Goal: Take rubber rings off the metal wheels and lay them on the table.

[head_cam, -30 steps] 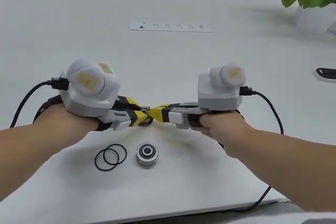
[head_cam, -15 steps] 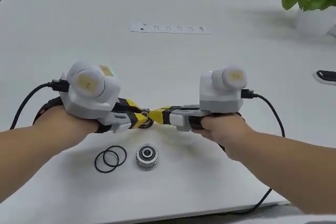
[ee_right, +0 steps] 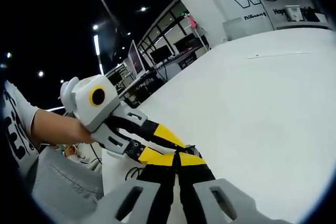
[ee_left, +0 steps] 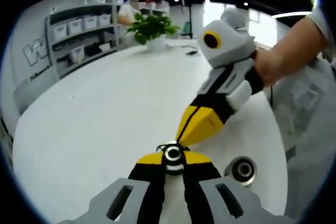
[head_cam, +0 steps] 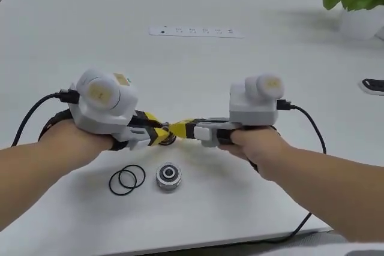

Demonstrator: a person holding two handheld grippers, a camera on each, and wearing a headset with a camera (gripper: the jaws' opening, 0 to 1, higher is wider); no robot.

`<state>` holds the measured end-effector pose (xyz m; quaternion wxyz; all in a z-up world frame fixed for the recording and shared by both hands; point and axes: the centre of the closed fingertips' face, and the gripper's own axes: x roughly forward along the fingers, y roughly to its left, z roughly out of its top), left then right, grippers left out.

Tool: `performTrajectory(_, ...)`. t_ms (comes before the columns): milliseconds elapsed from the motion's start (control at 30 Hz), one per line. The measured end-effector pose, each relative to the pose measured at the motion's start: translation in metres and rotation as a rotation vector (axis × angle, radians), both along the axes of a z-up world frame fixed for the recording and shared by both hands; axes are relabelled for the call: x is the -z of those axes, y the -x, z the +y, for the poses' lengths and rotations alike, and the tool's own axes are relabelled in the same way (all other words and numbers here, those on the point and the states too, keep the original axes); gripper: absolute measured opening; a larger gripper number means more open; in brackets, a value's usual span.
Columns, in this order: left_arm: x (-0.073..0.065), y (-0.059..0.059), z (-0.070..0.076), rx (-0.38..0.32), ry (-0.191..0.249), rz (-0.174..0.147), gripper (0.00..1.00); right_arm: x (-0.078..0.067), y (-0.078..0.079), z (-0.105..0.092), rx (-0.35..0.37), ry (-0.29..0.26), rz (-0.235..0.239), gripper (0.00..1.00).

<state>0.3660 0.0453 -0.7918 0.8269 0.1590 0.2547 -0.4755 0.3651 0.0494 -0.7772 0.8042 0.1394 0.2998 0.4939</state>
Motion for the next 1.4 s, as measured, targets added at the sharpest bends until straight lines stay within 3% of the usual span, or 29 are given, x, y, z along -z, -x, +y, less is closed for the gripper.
performTrajectory(133, 0.000, -0.001, 0.000, -0.002, 0.000, -0.001, 0.12, -0.002, 0.001, 0.003, -0.010, -0.009, -0.001, 0.00)
performTrajectory(333, 0.000, -0.001, 0.000, 0.007, 0.005, -0.016, 0.13, 0.000, -0.010, -0.011, 0.070, -0.029, 0.036, 0.00)
performTrajectory(467, -0.001, 0.000, 0.000, 0.010, 0.010, -0.005, 0.14, 0.002, -0.009, -0.012, 0.071, -0.020, 0.038, 0.00)
performTrajectory(633, -0.004, 0.004, 0.001, 0.015, 0.021, 0.000, 0.16, -0.002, -0.008, -0.009, 0.075, -0.049, 0.055, 0.00)
performTrajectory(933, -0.019, 0.015, 0.007, 0.041, 0.066, -0.015, 0.25, -0.007, -0.007, -0.008, 0.078, -0.074, 0.062, 0.00)
performTrajectory(1400, -0.055, 0.026, 0.024, 0.041, 0.147, -0.076, 0.44, -0.020, 0.004, 0.010, 0.037, -0.120, 0.071, 0.00)
